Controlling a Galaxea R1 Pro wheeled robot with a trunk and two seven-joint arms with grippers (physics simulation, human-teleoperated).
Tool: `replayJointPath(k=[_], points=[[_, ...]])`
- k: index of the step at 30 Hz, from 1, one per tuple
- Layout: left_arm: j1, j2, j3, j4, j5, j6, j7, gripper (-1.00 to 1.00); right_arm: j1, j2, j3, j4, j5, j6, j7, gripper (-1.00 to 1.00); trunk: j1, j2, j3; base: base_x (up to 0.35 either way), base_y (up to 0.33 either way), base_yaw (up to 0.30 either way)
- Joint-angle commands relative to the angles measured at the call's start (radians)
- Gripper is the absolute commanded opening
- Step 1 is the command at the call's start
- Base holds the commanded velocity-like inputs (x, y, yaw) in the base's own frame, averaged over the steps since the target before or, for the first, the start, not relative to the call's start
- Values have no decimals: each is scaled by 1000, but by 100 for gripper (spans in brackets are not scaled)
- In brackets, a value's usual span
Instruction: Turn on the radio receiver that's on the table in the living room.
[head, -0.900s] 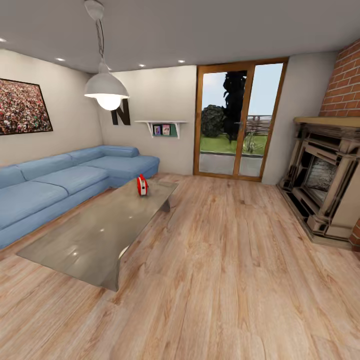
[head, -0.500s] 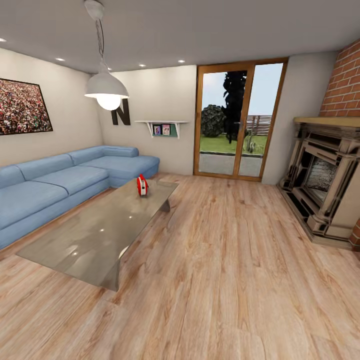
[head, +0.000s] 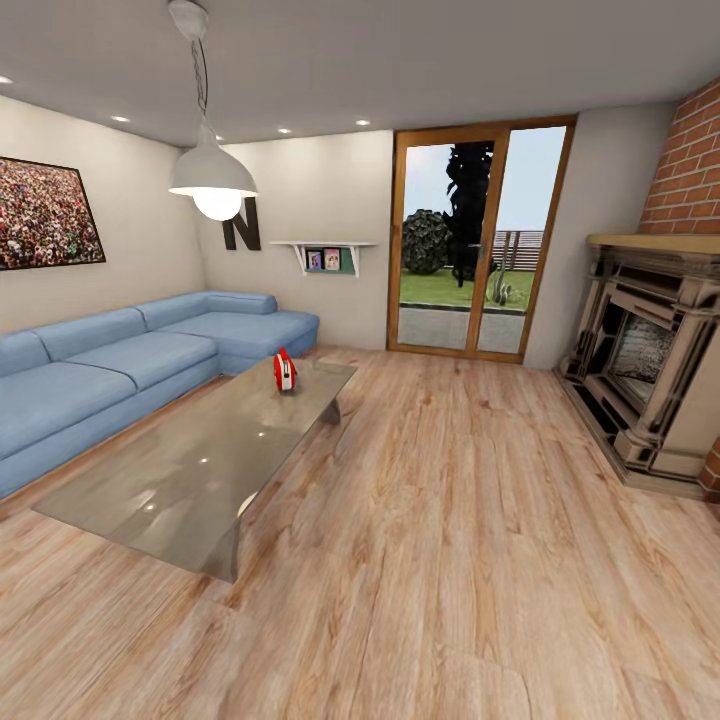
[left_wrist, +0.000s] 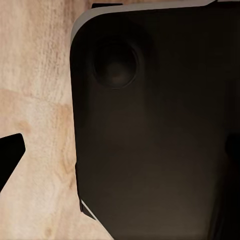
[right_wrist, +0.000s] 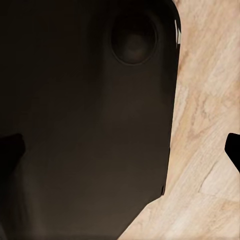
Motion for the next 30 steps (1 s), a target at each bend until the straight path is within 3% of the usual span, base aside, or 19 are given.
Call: replayJointPath(k=[1,15,30], points=[[0,0,0,0,0,0,0,100,0,0,0,0,0,0,0,100,0,0,0,0,0,0],[0,-2,-3,0,-3,0,0,100,0,0,2,0,1,1,0,100,0,0,0,14,0,0],[0,0,-4,0,0,2,0,100,0,0,2,0,2,0,0,100,0,0,0,295,0,0]])
